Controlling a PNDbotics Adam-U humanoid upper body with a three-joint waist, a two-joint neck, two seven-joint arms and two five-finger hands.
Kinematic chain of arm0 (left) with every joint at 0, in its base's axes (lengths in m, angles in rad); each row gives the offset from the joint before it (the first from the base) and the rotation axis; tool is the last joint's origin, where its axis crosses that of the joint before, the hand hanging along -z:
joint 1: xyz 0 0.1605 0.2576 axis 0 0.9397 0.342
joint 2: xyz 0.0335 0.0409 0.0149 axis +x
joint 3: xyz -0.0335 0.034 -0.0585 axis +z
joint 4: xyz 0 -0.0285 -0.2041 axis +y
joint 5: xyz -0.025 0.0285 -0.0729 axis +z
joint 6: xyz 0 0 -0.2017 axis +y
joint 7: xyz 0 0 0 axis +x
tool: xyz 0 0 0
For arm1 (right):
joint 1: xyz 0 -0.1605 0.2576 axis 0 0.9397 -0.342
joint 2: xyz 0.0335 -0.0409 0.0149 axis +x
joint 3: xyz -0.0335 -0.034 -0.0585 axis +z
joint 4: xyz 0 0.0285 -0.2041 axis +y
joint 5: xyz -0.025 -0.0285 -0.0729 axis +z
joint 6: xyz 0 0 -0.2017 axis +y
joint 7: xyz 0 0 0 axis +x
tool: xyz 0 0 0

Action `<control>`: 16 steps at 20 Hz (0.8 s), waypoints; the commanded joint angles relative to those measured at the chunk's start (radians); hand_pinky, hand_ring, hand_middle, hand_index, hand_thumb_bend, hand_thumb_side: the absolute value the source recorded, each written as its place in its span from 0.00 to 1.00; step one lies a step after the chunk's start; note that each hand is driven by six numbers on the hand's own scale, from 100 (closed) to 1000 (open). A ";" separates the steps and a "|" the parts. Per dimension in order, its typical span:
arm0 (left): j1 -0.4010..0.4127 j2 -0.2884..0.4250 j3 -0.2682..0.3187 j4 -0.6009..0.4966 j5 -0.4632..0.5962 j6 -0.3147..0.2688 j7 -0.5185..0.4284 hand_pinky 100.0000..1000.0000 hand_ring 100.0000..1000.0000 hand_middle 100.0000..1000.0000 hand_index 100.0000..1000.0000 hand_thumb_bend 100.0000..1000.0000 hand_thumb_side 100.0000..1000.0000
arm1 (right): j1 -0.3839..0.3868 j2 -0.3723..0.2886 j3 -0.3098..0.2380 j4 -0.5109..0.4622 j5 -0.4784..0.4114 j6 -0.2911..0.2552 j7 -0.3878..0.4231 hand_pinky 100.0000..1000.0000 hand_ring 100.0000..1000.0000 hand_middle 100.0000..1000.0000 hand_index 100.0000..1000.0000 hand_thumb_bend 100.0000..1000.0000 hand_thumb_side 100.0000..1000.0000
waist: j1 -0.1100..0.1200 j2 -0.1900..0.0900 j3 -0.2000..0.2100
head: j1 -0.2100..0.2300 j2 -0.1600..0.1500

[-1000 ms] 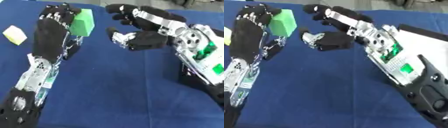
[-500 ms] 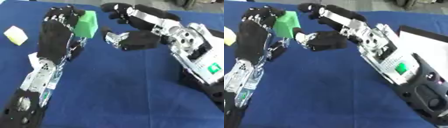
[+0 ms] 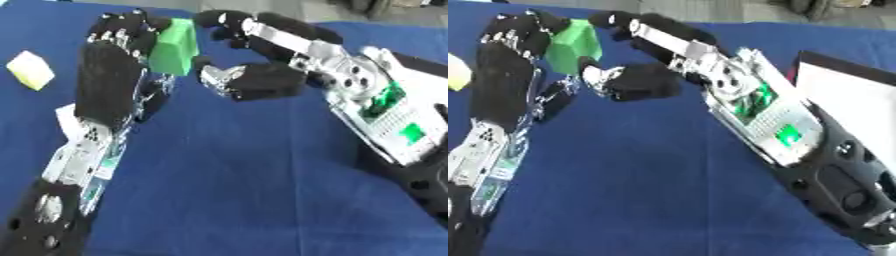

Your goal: Pick up the objects with one hand, pass them to the other hand, and then place them into the box on the other side of the table.

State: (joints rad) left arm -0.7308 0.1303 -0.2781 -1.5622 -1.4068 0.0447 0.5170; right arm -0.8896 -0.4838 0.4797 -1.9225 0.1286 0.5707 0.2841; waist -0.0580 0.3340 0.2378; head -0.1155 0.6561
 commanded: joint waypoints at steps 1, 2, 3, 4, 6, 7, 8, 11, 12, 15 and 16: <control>-0.021 -0.006 -0.002 -0.006 -0.001 -0.002 0.023 0.59 0.42 0.47 0.59 0.00 0.00 | -0.024 0.003 -0.009 0.018 0.008 -0.008 -0.007 1.00 1.00 1.00 1.00 0.00 0.52 | 0.004 -0.026 0.002 | -0.006 -0.009; -0.022 -0.008 -0.004 -0.004 -0.003 -0.003 0.026 0.59 0.42 0.47 0.59 0.00 0.00 | -0.026 0.005 -0.008 0.025 0.005 -0.009 -0.010 1.00 1.00 1.00 1.00 0.00 0.54 | 0.004 -0.026 0.003 | -0.007 -0.009; -0.023 -0.010 -0.004 -0.002 -0.004 -0.004 0.028 0.59 0.42 0.47 0.59 0.00 0.00 | -0.027 0.007 -0.007 0.031 0.001 -0.009 -0.011 1.00 1.00 1.00 1.00 0.00 0.55 | 0.003 -0.026 0.004 | -0.008 -0.008; -0.024 -0.012 -0.005 0.000 -0.006 -0.005 0.030 0.59 0.42 0.47 0.59 0.00 0.00 | -0.029 0.009 -0.006 0.037 -0.004 -0.009 -0.011 1.00 1.00 1.00 1.00 0.00 0.57 | 0.003 -0.026 0.005 | -0.008 -0.007; -0.026 -0.015 -0.005 0.005 -0.010 -0.005 0.032 0.59 0.42 0.47 0.60 0.00 0.00 | -0.031 0.012 -0.004 0.043 -0.017 -0.011 -0.009 1.00 1.00 1.00 1.00 0.00 0.59 | 0.002 -0.025 0.007 | -0.008 -0.006; -0.026 -0.016 -0.005 0.009 -0.011 -0.004 0.029 0.59 0.43 0.47 0.60 0.00 0.00 | -0.031 0.012 -0.004 0.043 -0.024 -0.012 -0.006 1.00 1.00 1.00 1.00 0.00 0.60 | 0.002 -0.025 0.007 | -0.007 -0.005; -0.027 -0.017 -0.004 0.014 -0.013 -0.003 0.024 0.59 0.43 0.47 0.60 0.00 0.00 | -0.031 0.013 -0.003 0.041 -0.033 -0.013 -0.002 1.00 1.00 1.00 1.00 0.00 0.60 | 0.001 -0.025 0.007 | -0.007 -0.005; -0.028 -0.020 -0.003 0.025 -0.024 0.002 0.011 0.59 0.43 0.47 0.60 0.00 0.00 | -0.029 0.010 -0.007 0.029 -0.060 -0.018 0.010 1.00 1.00 1.00 1.00 0.00 0.56 | 0.000 -0.024 0.007 | -0.003 -0.003; -0.029 -0.019 -0.003 0.027 -0.027 0.004 0.007 0.59 0.43 0.47 0.60 0.00 0.00 | -0.029 0.009 -0.008 0.024 -0.070 -0.019 0.014 1.00 1.00 1.00 1.00 0.00 0.55 | 0.000 -0.024 0.007 | -0.002 -0.003; -0.032 -0.019 -0.003 0.030 -0.034 0.008 0.002 0.58 0.43 0.47 0.60 0.00 0.00 | -0.028 0.004 -0.011 0.010 -0.092 -0.015 0.025 1.00 1.00 1.00 1.00 0.00 0.54 | 0.000 -0.023 0.006 | 0.000 -0.001; -0.032 -0.019 -0.003 0.030 -0.036 0.010 0.002 0.58 0.43 0.47 0.60 0.00 0.00 | -0.027 0.002 -0.013 0.007 -0.092 -0.011 0.024 1.00 1.00 1.00 1.00 0.00 0.53 | 0.000 -0.023 0.005 | 0.000 -0.001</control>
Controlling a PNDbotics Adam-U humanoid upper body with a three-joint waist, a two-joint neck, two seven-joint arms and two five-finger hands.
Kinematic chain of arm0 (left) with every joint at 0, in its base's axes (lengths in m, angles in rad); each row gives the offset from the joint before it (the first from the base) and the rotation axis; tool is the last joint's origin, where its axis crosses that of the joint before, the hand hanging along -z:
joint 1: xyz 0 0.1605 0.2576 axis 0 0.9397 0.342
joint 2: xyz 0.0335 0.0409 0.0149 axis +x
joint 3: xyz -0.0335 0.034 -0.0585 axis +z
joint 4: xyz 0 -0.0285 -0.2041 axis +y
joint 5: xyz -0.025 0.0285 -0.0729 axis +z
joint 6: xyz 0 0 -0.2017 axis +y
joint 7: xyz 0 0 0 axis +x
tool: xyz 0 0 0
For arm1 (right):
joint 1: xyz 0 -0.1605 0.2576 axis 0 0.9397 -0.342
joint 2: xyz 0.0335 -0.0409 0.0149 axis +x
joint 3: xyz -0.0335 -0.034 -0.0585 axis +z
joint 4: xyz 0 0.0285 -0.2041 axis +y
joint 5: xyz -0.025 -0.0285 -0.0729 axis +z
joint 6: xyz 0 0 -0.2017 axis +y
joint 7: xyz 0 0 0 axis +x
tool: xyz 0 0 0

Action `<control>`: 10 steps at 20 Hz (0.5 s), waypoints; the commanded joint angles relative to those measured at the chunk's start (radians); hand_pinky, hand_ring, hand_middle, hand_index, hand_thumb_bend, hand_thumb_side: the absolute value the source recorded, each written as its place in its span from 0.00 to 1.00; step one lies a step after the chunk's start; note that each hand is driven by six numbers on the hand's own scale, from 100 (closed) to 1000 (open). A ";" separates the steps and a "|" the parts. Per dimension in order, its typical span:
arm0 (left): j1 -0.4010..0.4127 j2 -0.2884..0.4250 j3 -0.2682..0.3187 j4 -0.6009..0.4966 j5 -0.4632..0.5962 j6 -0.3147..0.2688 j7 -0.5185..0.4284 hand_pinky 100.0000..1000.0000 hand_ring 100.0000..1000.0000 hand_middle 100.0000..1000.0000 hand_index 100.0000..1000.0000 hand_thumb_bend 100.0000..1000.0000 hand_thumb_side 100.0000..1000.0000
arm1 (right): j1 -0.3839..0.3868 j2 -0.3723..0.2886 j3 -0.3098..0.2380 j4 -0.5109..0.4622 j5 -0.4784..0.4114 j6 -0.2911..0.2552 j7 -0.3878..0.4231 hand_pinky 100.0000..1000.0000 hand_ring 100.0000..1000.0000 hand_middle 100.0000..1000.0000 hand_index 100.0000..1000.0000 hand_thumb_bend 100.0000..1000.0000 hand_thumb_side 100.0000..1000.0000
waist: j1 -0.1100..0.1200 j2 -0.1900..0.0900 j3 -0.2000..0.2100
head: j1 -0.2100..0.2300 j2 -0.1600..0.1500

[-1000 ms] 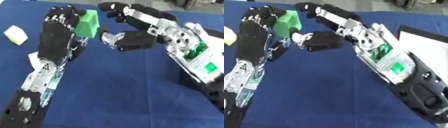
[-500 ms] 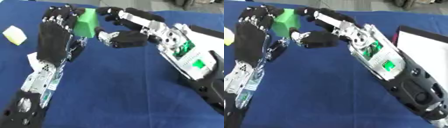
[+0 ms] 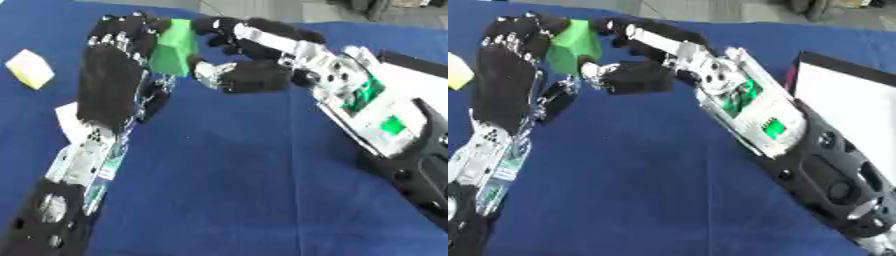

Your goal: Pick up the objects with one hand, pass them to the other hand, and then place them into the box on the other side of the table.

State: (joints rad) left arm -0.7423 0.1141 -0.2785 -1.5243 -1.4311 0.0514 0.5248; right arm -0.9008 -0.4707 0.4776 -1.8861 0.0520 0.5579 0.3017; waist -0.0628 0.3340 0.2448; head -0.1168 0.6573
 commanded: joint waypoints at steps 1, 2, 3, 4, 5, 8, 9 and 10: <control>-0.020 -0.003 -0.003 -0.007 -0.013 0.005 -0.006 0.57 0.42 0.47 0.60 0.00 0.00 | -0.015 -0.012 -0.013 -0.031 -0.014 0.005 0.002 1.00 1.00 1.00 1.00 0.00 0.54 | 0.006 -0.023 -0.002 | 0.002 -0.001; -0.020 -0.003 -0.003 -0.006 -0.013 0.008 -0.005 0.57 0.42 0.46 0.59 0.00 0.00 | -0.014 -0.012 -0.014 -0.030 -0.013 0.009 -0.003 1.00 1.00 1.00 1.00 0.00 0.55 | 0.006 -0.023 -0.003 | 0.002 -0.001; -0.020 -0.004 -0.003 -0.007 -0.012 0.010 -0.003 0.57 0.42 0.46 0.59 0.00 0.00 | -0.014 -0.012 -0.015 -0.026 -0.011 0.014 -0.011 1.00 1.00 1.00 1.00 0.00 0.56 | 0.006 -0.022 -0.003 | 0.000 -0.001; -0.020 -0.006 -0.003 -0.009 -0.009 0.014 0.003 0.57 0.42 0.46 0.59 0.00 0.00 | -0.014 -0.011 -0.016 -0.021 -0.009 0.020 -0.020 1.00 1.00 1.00 1.00 0.00 0.56 | 0.006 -0.022 -0.004 | -0.001 -0.001; -0.019 -0.008 -0.001 -0.011 -0.006 0.018 0.010 0.57 0.42 0.46 0.59 0.00 0.00 | -0.014 -0.010 -0.018 -0.017 -0.008 0.025 -0.030 1.00 1.00 1.00 1.00 0.00 0.56 | 0.006 -0.022 -0.004 | -0.003 -0.002; -0.016 -0.008 0.002 -0.015 0.004 0.030 0.032 0.56 0.40 0.44 0.58 0.00 0.00 | -0.012 -0.011 -0.026 -0.009 -0.011 0.034 -0.067 1.00 1.00 1.00 1.00 0.00 0.53 | 0.006 -0.022 -0.005 | -0.004 -0.001; -0.014 -0.008 0.002 -0.014 0.008 0.032 0.038 0.55 0.40 0.44 0.58 0.00 0.00 | -0.011 -0.012 -0.028 -0.007 -0.012 0.034 -0.079 1.00 1.00 1.00 1.00 0.00 0.53 | 0.006 -0.022 -0.006 | -0.003 -0.001; -0.013 -0.008 0.002 -0.014 0.011 0.033 0.043 0.55 0.39 0.43 0.58 0.00 0.00 | -0.010 -0.012 -0.029 -0.005 -0.012 0.033 -0.088 1.00 1.00 1.00 1.00 0.00 0.52 | 0.006 -0.022 -0.006 | -0.003 -0.002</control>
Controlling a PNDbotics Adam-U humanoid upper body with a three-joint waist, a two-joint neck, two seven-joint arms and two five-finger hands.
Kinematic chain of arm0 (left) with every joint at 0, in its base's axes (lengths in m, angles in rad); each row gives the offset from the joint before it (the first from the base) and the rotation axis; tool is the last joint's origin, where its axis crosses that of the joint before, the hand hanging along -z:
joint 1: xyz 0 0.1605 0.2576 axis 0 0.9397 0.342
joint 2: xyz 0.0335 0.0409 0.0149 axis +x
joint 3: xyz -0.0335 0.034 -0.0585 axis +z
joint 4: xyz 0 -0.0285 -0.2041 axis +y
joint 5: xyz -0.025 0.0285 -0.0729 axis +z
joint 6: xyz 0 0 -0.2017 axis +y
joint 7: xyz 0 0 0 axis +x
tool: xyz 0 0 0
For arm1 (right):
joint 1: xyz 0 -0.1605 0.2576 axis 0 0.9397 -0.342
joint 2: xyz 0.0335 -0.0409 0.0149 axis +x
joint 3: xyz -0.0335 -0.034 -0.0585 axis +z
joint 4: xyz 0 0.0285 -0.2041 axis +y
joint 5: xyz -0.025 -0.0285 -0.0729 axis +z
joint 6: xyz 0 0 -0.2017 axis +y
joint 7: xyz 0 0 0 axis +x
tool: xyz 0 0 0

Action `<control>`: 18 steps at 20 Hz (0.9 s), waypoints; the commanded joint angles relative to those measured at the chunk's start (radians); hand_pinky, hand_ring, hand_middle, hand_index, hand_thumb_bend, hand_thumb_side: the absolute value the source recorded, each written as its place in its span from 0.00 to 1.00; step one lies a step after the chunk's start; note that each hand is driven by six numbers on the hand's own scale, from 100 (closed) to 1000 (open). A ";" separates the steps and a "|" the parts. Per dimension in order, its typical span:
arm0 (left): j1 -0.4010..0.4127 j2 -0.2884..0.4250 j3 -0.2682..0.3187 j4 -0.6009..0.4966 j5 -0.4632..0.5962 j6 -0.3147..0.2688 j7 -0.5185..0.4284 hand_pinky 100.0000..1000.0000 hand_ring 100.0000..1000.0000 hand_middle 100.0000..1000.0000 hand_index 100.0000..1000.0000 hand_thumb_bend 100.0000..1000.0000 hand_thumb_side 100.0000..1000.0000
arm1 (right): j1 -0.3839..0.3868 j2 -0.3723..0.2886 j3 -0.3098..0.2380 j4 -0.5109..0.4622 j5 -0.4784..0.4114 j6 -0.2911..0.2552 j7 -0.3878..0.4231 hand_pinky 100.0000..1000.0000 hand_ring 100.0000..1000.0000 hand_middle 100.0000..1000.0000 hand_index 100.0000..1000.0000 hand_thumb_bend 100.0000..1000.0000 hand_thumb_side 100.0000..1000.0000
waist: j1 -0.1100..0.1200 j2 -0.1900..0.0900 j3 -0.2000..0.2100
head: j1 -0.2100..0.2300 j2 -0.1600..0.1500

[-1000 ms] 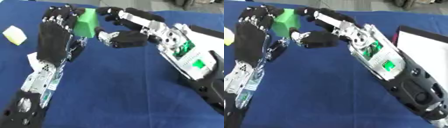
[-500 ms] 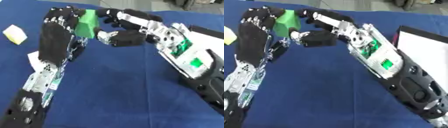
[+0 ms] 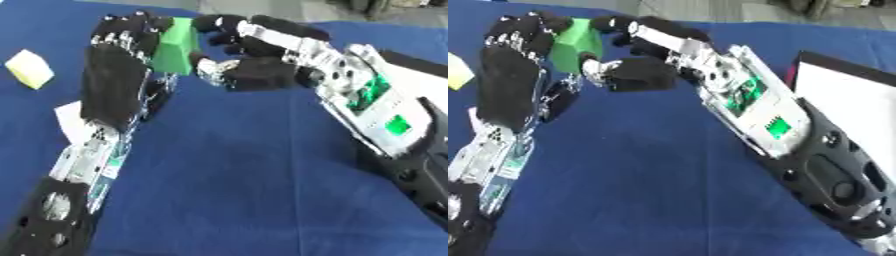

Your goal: Pick up the objects with one hand, pass them to the other hand, and then place them into the box on the other side of the table.

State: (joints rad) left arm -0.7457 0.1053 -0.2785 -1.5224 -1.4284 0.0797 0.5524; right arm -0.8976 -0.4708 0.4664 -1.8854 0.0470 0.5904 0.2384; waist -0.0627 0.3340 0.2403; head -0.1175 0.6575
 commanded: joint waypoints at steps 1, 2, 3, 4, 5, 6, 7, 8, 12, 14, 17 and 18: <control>-0.008 0.000 0.002 -0.016 0.012 0.006 0.021 0.54 0.38 0.42 0.57 0.00 0.00 | -0.012 -0.013 -0.020 -0.004 -0.006 -0.002 -0.033 1.00 1.00 1.00 1.00 0.00 0.50 | 0.006 -0.022 -0.003 | -0.003 -0.002; -0.006 0.000 0.002 -0.016 0.014 0.008 0.027 0.54 0.38 0.42 0.57 0.00 0.00 | -0.012 -0.013 -0.020 -0.003 -0.004 -0.005 -0.037 1.00 1.00 1.00 1.00 0.00 0.50 | 0.006 -0.022 -0.004 | -0.002 -0.001; -0.005 0.000 0.002 -0.015 0.016 0.009 0.032 0.54 0.38 0.42 0.57 0.00 0.00 | -0.011 -0.014 -0.021 -0.002 -0.002 -0.008 -0.039 1.00 1.00 1.00 1.00 0.00 0.48 | 0.006 -0.022 -0.004 | -0.002 -0.001; -0.004 0.000 0.003 -0.015 0.018 0.010 0.037 0.54 0.38 0.42 0.57 0.00 0.00 | -0.010 -0.013 -0.023 -0.001 -0.001 -0.011 -0.038 1.00 1.00 1.00 1.00 0.00 0.43 | 0.006 -0.022 -0.004 | -0.002 -0.001; -0.004 0.000 0.003 -0.016 0.020 0.010 0.042 0.54 0.38 0.42 0.57 0.00 0.00 | -0.010 -0.012 -0.024 0.001 -0.001 -0.014 -0.035 1.00 1.00 1.00 1.00 0.00 0.39 | 0.006 -0.022 -0.004 | -0.002 -0.001; -0.004 -0.001 0.003 -0.016 0.021 0.010 0.047 0.54 0.38 0.42 0.57 0.00 0.00 | -0.009 -0.011 -0.025 0.004 -0.002 -0.017 -0.030 1.00 1.00 1.00 1.00 0.00 0.34 | 0.007 -0.021 -0.004 | -0.003 -0.001; -0.004 0.000 0.002 -0.016 0.023 0.010 0.051 0.54 0.38 0.42 0.57 0.00 0.00 | -0.009 -0.011 -0.027 0.007 -0.005 -0.020 -0.024 1.00 1.00 1.00 1.00 0.00 0.29 | 0.007 -0.021 -0.004 | -0.003 -0.001; -0.005 0.000 0.002 -0.017 0.023 0.009 0.054 0.54 0.38 0.42 0.57 0.00 0.00 | -0.009 -0.010 -0.028 0.010 -0.010 -0.022 -0.018 1.00 1.00 1.00 1.00 0.00 0.28 | 0.007 -0.021 -0.004 | -0.003 -0.001; -0.006 -0.001 -0.002 -0.019 0.026 0.003 0.066 0.53 0.38 0.42 0.57 0.00 0.00 | -0.010 -0.009 -0.030 0.020 -0.031 -0.027 0.009 1.00 1.00 1.00 1.00 0.00 0.29 | 0.007 -0.021 -0.002 | -0.003 -0.004; -0.006 -0.002 -0.004 -0.021 0.026 -0.001 0.077 0.53 0.38 0.42 0.57 0.00 0.00 | -0.011 -0.009 -0.029 0.027 -0.042 -0.026 0.026 1.00 1.00 1.00 1.00 0.00 0.31 | 0.007 -0.020 -0.001 | -0.003 -0.003; -0.007 -0.002 -0.006 -0.022 0.025 -0.007 0.094 0.53 0.38 0.42 0.57 0.00 0.00 | -0.013 -0.011 -0.033 0.034 -0.051 -0.029 0.037 1.00 1.00 1.00 1.00 0.00 0.32 | 0.007 -0.019 0.000 | -0.004 -0.003; -0.007 -0.003 -0.007 -0.021 0.025 -0.008 0.097 0.53 0.38 0.42 0.57 0.00 0.00 | -0.013 -0.012 -0.034 0.036 -0.055 -0.030 0.039 1.00 1.00 1.00 1.00 0.00 0.33 | 0.007 -0.018 0.000 | -0.004 -0.002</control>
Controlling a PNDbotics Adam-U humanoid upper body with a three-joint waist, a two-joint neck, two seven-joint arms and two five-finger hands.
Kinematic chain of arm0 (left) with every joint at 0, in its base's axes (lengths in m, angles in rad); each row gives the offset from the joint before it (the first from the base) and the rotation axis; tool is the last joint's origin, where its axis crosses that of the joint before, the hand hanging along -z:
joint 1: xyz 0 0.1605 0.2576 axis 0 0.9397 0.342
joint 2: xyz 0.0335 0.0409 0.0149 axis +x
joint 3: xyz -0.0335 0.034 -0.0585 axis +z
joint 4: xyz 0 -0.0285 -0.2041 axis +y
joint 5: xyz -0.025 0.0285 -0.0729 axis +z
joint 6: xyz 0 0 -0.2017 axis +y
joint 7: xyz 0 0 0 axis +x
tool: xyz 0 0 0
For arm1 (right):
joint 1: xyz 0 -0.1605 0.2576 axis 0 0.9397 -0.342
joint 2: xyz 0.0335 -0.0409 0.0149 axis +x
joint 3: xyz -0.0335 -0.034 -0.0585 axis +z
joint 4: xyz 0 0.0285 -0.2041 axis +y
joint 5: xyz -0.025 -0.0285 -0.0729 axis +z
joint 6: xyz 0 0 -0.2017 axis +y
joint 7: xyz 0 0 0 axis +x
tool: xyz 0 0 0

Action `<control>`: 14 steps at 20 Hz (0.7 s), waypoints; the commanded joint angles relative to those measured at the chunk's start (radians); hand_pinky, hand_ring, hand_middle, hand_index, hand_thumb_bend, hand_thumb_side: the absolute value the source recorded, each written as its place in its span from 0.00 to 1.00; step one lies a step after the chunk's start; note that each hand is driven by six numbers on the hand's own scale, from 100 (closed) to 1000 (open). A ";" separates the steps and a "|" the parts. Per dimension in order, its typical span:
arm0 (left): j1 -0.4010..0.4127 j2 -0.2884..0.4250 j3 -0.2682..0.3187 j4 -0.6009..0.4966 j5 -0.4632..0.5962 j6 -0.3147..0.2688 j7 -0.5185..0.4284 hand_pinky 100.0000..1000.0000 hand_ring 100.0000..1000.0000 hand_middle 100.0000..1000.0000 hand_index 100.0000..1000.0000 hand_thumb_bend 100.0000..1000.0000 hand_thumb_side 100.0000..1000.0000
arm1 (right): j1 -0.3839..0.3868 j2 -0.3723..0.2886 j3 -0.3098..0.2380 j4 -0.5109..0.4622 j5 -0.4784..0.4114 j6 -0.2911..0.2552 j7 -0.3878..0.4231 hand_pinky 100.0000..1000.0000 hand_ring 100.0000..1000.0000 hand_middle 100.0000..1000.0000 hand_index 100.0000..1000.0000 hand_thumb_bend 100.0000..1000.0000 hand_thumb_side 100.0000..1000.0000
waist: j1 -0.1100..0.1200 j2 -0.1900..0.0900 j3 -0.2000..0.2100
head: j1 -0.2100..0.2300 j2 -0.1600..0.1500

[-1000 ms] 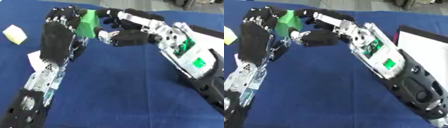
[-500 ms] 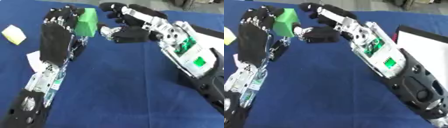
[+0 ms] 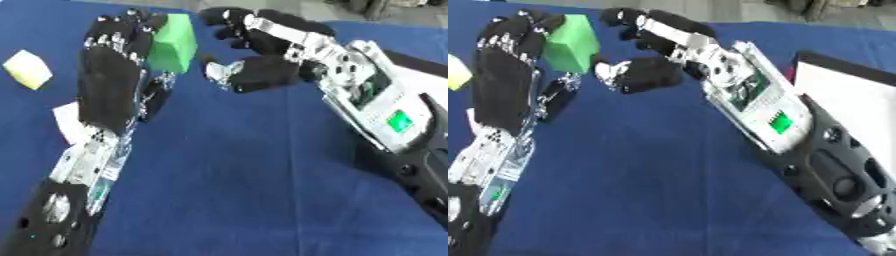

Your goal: Pick up the objects with one hand, pass them to the other hand, and then place them into the box on the other side of the table.

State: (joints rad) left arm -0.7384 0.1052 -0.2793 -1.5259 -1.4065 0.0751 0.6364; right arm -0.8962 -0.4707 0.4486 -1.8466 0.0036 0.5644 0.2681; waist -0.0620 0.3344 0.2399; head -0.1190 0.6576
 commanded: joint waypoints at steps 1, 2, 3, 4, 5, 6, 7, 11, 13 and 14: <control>-0.015 -0.003 -0.008 -0.016 0.002 -0.006 0.015 0.53 0.38 0.42 0.57 0.00 0.00 | -0.015 -0.013 -0.016 -0.001 -0.015 -0.005 0.013 1.00 1.00 1.00 1.00 0.00 0.33 | 0.006 -0.017 0.001 | -0.003 -0.003; -0.016 -0.004 -0.009 -0.015 0.002 -0.007 0.016 0.53 0.38 0.42 0.57 0.00 0.00 | -0.016 -0.013 -0.016 0.000 -0.018 -0.006 0.017 1.00 1.00 1.00 1.00 0.00 0.34 | 0.005 -0.017 0.002 | -0.003 -0.003; -0.016 -0.005 -0.010 -0.013 0.000 -0.008 0.016 0.53 0.38 0.42 0.57 0.00 0.00 | -0.016 -0.013 -0.016 0.000 -0.022 -0.007 0.022 1.00 1.00 1.00 1.00 0.00 0.34 | 0.005 -0.016 0.002 | -0.003 -0.003; -0.017 -0.006 -0.011 -0.012 -0.001 -0.010 0.017 0.53 0.38 0.42 0.57 0.00 0.00 | -0.017 -0.014 -0.016 0.000 -0.024 -0.007 0.026 1.00 1.00 1.00 1.00 0.00 0.34 | 0.005 -0.015 0.002 | -0.003 -0.003; -0.017 -0.006 -0.012 -0.012 -0.002 -0.011 0.018 0.53 0.38 0.42 0.57 0.00 0.00 | -0.017 -0.014 -0.017 0.001 -0.026 -0.007 0.029 1.00 1.00 1.00 1.00 0.00 0.34 | 0.005 -0.014 0.003 | -0.003 -0.003; -0.018 -0.006 -0.013 -0.011 -0.002 -0.013 0.019 0.53 0.38 0.42 0.57 0.00 0.00 | -0.017 -0.015 -0.017 0.002 -0.026 -0.007 0.030 1.00 1.00 1.00 1.00 0.00 0.34 | 0.005 -0.014 0.003 | -0.003 -0.004; -0.018 -0.006 -0.014 -0.011 -0.003 -0.014 0.020 0.52 0.38 0.41 0.57 0.00 0.00 | -0.017 -0.015 -0.018 0.003 -0.027 -0.007 0.031 1.00 1.00 1.00 1.00 0.00 0.34 | 0.005 -0.013 0.004 | -0.004 -0.004; -0.020 -0.007 -0.018 -0.010 -0.005 -0.021 0.023 0.52 0.38 0.41 0.57 0.00 0.00 | -0.019 -0.014 -0.019 0.010 -0.031 -0.009 0.028 1.00 1.00 1.00 1.00 0.00 0.35 | 0.003 -0.011 0.006 | -0.004 -0.004; -0.020 -0.007 -0.020 -0.009 -0.006 -0.024 0.023 0.52 0.38 0.41 0.57 0.00 0.00 | -0.020 -0.013 -0.018 0.010 -0.036 -0.011 0.031 1.00 1.00 1.00 1.00 0.00 0.35 | 0.003 -0.010 0.007 | -0.004 -0.004; -0.021 -0.007 -0.021 -0.009 -0.006 -0.025 0.023 0.52 0.38 0.41 0.57 0.00 0.00 | -0.020 -0.012 -0.017 0.010 -0.038 -0.012 0.035 1.00 1.00 1.00 1.00 0.00 0.36 | 0.002 -0.010 0.008 | -0.004 -0.004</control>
State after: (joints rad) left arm -0.7403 0.0970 -0.2974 -1.5234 -1.4086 0.0551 0.6582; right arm -0.8977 -0.4707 0.4445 -1.8299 -0.0264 0.5550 0.2996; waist -0.0630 0.3418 0.2470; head -0.1216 0.6576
